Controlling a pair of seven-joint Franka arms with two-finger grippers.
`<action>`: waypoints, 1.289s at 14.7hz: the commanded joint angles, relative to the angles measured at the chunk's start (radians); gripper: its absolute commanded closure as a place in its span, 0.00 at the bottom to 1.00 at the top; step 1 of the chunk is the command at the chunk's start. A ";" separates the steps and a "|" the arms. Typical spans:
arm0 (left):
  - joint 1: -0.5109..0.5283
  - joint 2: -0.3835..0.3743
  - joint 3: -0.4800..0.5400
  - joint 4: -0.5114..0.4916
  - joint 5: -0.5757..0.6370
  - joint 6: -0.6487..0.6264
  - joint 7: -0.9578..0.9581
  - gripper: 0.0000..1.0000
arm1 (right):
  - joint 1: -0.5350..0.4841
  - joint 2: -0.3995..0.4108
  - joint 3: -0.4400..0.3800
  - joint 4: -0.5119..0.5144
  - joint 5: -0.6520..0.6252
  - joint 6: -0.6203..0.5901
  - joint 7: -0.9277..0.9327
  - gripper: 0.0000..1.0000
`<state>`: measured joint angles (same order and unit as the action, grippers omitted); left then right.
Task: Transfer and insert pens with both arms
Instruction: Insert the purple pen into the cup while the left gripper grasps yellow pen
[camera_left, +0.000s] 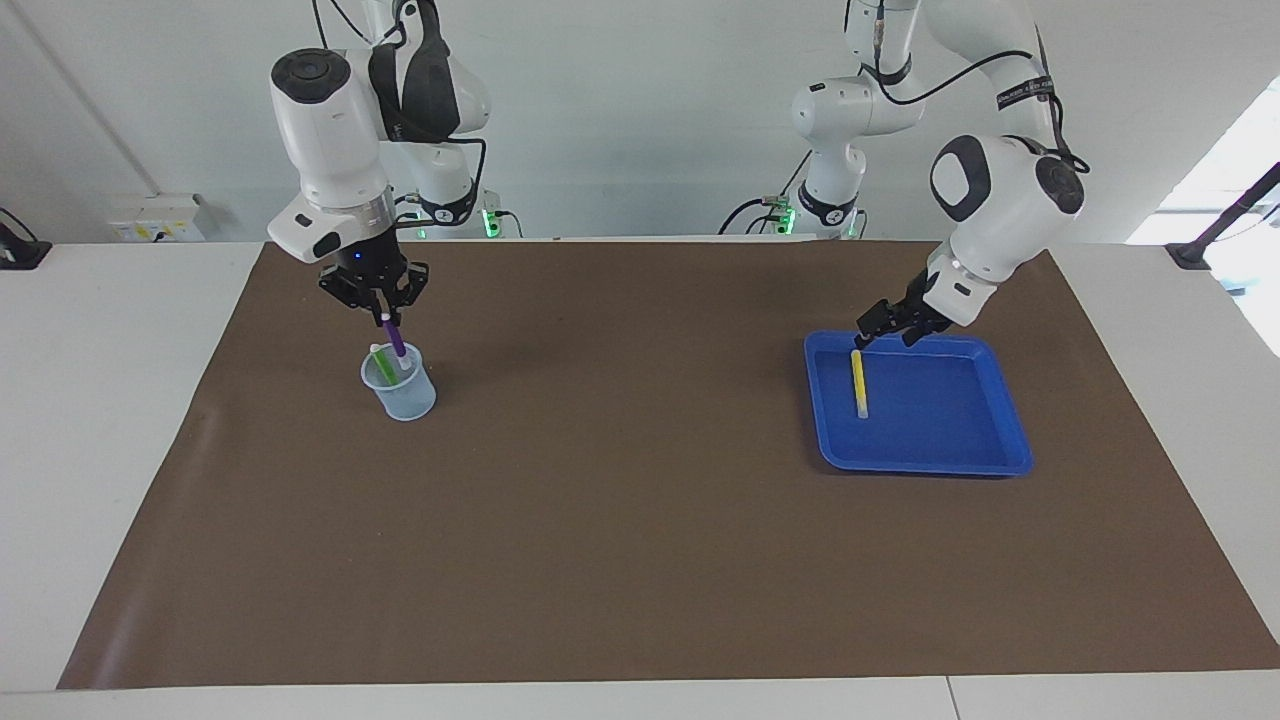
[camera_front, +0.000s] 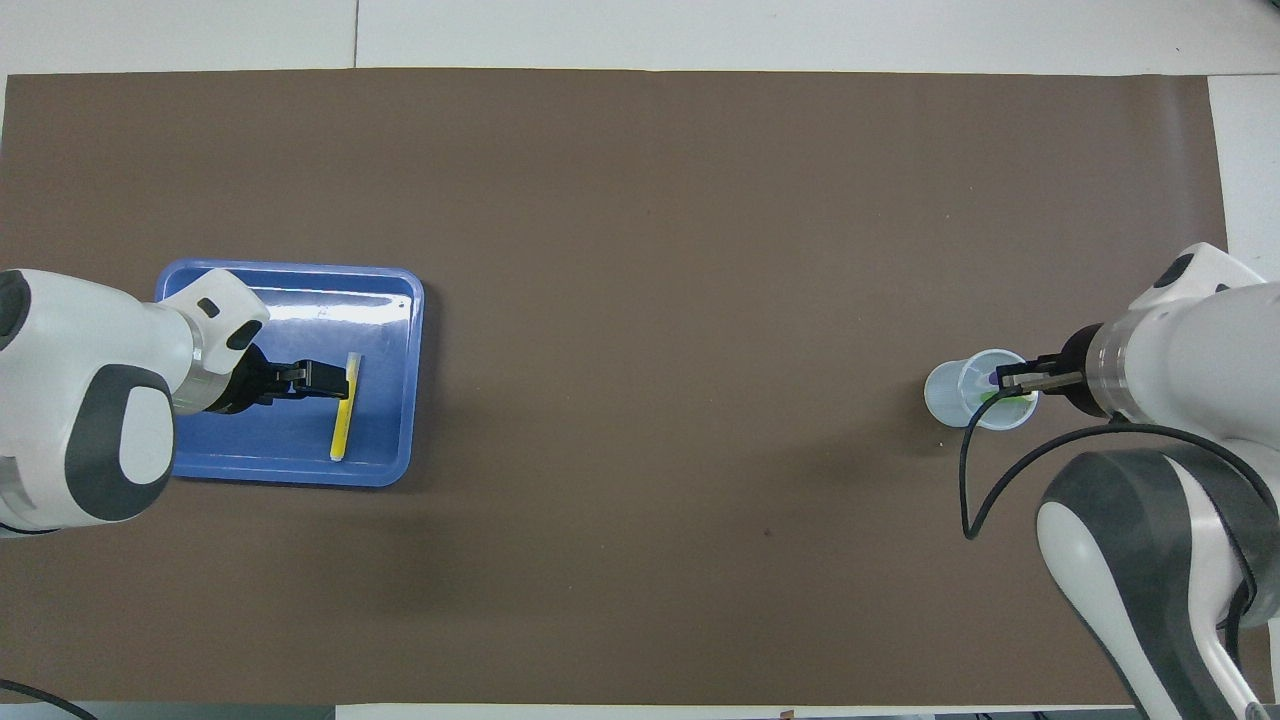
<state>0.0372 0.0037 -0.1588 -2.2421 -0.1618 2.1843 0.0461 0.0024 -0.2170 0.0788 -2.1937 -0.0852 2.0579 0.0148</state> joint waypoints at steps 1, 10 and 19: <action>-0.032 0.064 0.004 0.001 0.071 0.072 0.053 0.00 | -0.009 -0.033 -0.011 -0.067 -0.011 0.068 -0.033 1.00; -0.045 0.144 0.004 0.001 0.128 0.120 0.086 0.23 | -0.016 0.065 -0.047 -0.090 0.059 0.215 -0.055 1.00; -0.066 0.142 0.005 0.019 0.128 0.062 0.077 0.36 | -0.018 0.114 -0.067 -0.090 0.120 0.258 -0.075 1.00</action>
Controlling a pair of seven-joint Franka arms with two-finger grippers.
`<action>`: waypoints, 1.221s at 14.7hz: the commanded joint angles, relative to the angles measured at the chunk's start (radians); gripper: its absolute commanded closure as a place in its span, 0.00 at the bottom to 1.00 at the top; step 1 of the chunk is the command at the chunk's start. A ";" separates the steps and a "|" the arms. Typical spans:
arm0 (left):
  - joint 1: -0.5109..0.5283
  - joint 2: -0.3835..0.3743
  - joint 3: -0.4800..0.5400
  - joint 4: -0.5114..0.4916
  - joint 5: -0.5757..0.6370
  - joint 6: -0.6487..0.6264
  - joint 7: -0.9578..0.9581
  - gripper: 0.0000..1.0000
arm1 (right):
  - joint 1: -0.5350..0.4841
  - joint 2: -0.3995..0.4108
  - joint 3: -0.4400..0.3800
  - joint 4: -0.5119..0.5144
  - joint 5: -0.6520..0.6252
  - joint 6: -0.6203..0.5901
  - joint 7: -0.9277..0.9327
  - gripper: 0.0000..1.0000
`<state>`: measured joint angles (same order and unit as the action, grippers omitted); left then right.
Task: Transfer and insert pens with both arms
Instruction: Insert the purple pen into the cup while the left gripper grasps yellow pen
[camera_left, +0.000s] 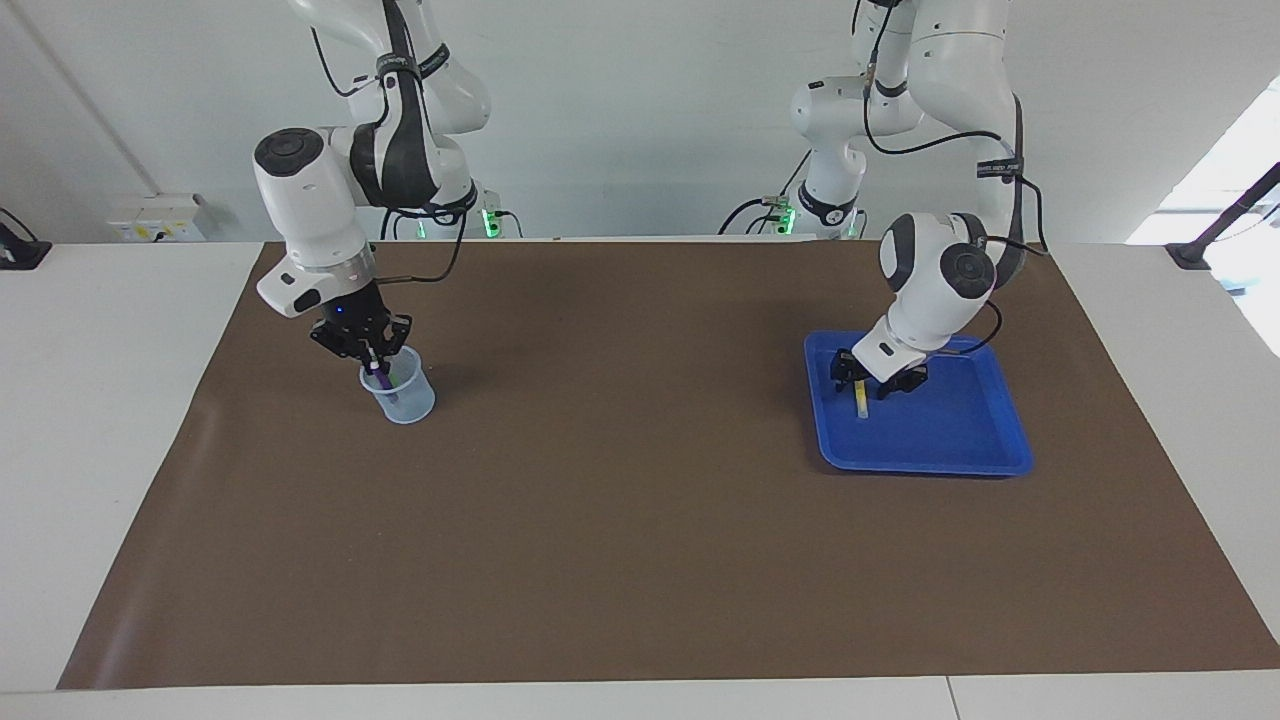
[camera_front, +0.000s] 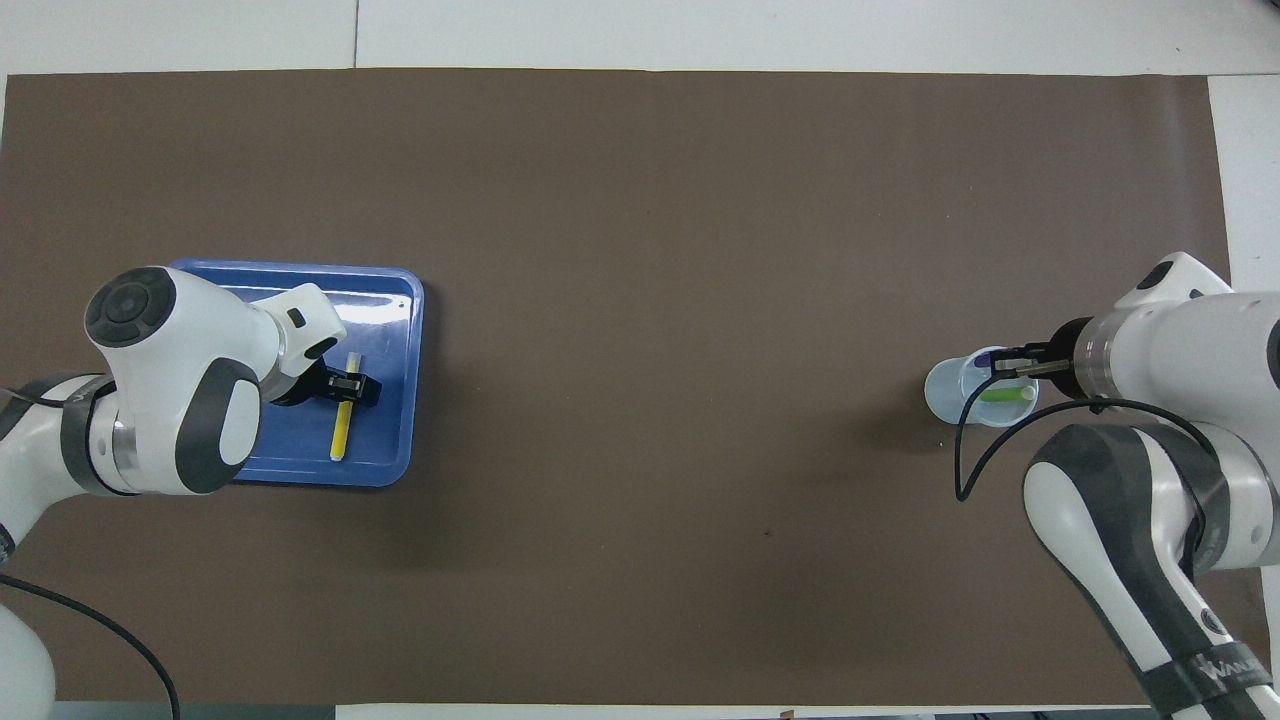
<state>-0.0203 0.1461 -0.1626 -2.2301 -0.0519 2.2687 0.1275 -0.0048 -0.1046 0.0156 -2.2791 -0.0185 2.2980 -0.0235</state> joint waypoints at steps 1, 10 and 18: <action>-0.009 0.000 0.009 0.006 0.018 -0.024 -0.005 0.37 | -0.011 0.008 -0.003 -0.005 0.067 0.018 -0.038 1.00; 0.006 0.003 0.012 0.009 0.026 -0.001 0.000 1.00 | -0.011 0.020 -0.005 -0.005 0.069 0.020 -0.038 1.00; 0.023 0.003 0.014 0.234 0.018 -0.296 -0.072 1.00 | -0.011 0.029 -0.005 0.030 0.068 0.003 -0.030 0.00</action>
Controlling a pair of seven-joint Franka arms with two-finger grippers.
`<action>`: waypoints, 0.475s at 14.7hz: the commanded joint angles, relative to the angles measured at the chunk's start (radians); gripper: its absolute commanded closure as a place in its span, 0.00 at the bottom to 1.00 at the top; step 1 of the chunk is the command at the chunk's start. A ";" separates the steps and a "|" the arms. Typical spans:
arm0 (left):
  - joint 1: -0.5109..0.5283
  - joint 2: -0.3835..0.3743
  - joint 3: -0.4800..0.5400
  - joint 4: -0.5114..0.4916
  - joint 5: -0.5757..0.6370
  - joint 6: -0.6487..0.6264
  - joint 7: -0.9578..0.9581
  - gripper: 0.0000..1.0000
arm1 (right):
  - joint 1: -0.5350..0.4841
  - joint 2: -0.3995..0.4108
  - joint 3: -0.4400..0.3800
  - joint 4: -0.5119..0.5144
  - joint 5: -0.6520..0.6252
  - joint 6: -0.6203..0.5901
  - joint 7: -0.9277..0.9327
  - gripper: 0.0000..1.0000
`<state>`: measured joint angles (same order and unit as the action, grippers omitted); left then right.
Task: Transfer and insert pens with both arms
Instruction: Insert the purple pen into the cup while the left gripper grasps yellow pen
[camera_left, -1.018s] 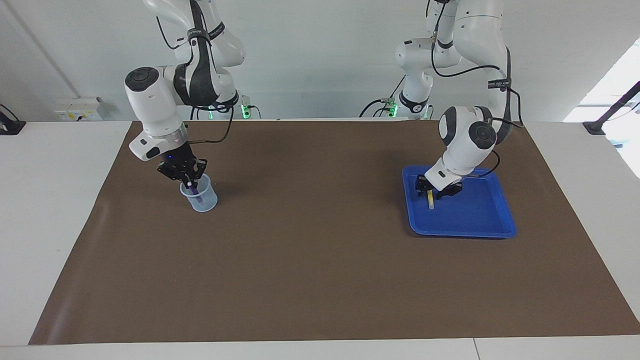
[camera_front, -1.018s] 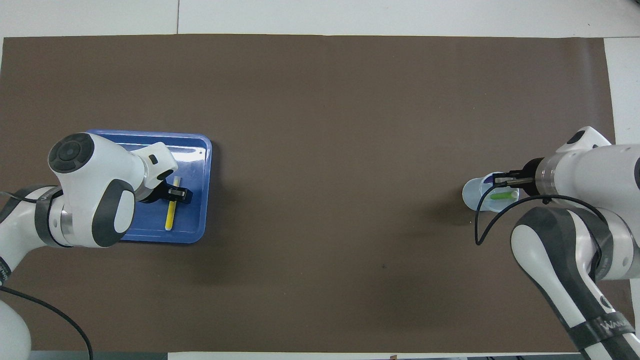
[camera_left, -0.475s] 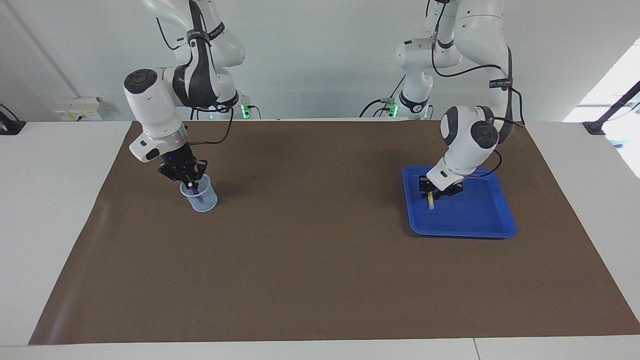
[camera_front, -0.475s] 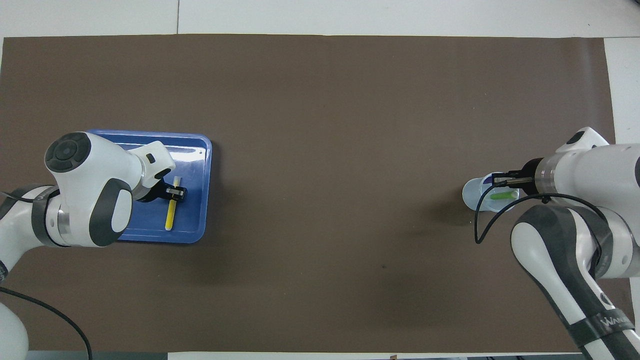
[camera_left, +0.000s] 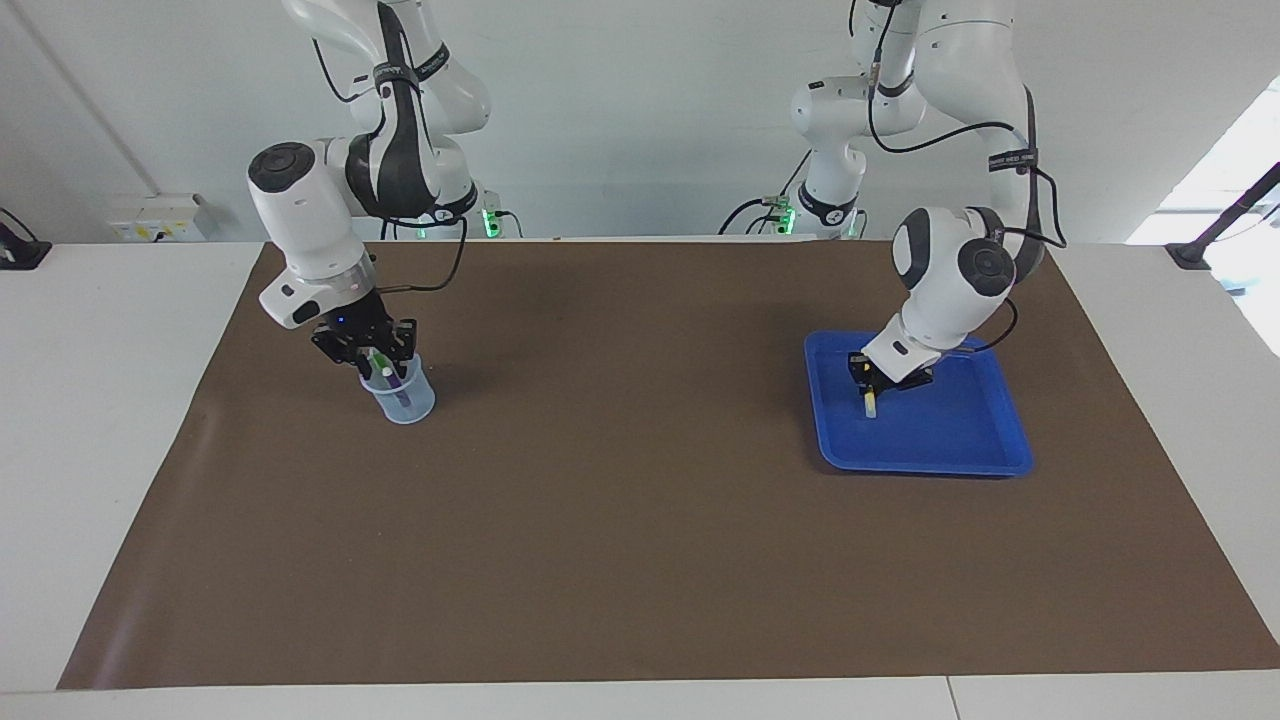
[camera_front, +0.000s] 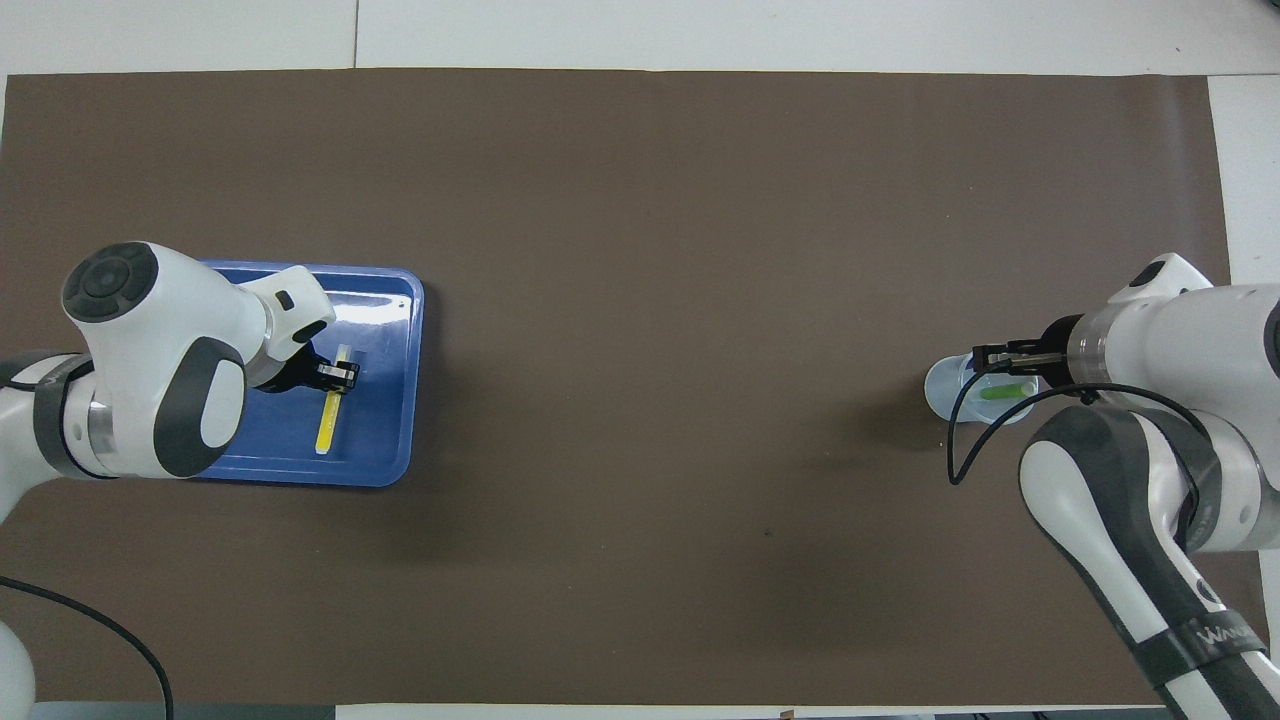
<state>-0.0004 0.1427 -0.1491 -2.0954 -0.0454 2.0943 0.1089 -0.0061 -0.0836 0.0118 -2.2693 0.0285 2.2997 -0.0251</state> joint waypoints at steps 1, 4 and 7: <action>0.003 0.005 -0.003 0.139 0.007 -0.172 -0.111 1.00 | -0.009 0.002 -0.001 0.028 0.021 -0.006 -0.029 0.00; -0.015 -0.006 -0.009 0.248 -0.118 -0.325 -0.341 1.00 | -0.009 -0.013 -0.003 0.098 0.018 -0.132 -0.027 0.00; -0.013 -0.026 -0.027 0.314 -0.262 -0.405 -0.670 1.00 | -0.009 -0.018 -0.010 0.200 0.001 -0.274 -0.029 0.00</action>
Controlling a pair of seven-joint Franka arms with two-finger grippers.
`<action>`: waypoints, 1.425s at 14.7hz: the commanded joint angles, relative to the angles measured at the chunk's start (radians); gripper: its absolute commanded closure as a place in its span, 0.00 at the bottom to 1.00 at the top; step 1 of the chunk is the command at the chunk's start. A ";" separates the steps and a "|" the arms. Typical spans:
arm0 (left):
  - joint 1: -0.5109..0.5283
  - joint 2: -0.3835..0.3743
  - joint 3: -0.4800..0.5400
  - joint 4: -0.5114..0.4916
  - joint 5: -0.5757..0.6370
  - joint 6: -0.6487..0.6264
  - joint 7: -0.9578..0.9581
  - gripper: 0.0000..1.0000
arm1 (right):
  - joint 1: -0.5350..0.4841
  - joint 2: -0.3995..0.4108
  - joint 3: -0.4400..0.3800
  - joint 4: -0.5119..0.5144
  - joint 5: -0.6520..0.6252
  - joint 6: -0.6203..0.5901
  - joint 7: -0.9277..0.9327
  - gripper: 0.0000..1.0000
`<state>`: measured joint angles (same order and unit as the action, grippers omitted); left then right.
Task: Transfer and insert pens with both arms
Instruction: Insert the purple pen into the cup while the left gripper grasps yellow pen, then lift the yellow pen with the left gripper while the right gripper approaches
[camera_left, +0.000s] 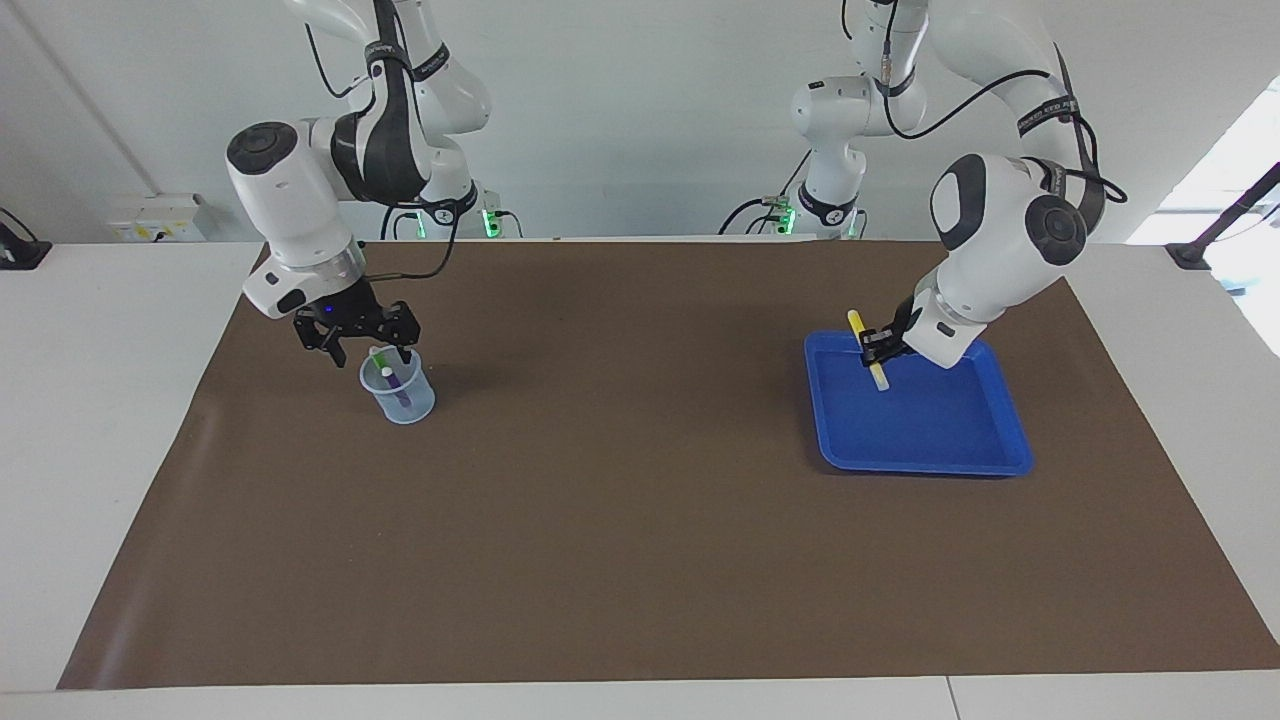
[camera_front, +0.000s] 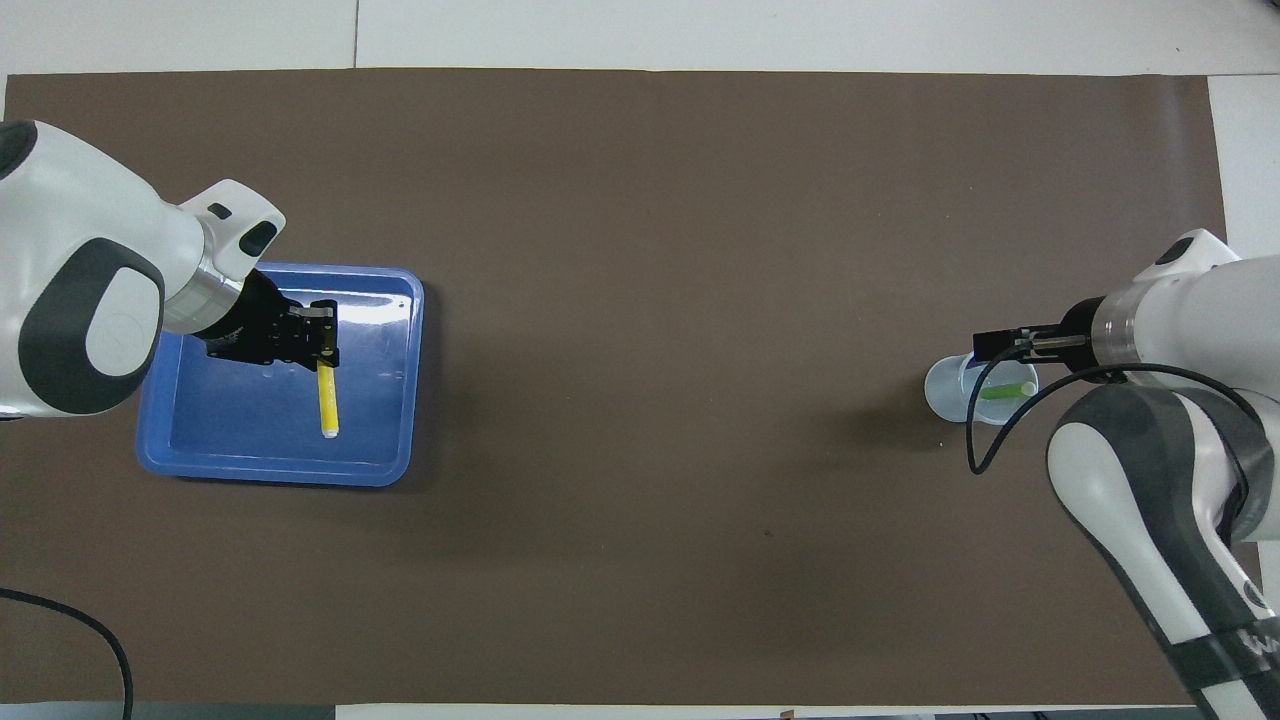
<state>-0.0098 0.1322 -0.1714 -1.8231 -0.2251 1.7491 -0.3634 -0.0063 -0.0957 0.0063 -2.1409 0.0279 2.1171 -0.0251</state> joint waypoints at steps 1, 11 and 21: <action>-0.005 -0.032 -0.005 0.038 -0.152 -0.063 -0.362 1.00 | -0.009 -0.006 -0.005 0.116 -0.006 -0.144 -0.027 0.00; -0.062 -0.163 -0.046 -0.154 -0.730 0.166 -0.953 1.00 | -0.009 0.028 -0.003 0.456 -0.092 -0.500 -0.026 0.00; -0.332 -0.269 -0.046 -0.378 -1.066 0.582 -1.069 1.00 | -0.004 0.025 0.086 0.467 0.209 -0.522 0.017 0.00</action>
<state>-0.3090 -0.0985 -0.2284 -2.1603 -1.2505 2.2956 -1.4121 -0.0031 -0.0806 0.0583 -1.6951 0.1582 1.6075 -0.0242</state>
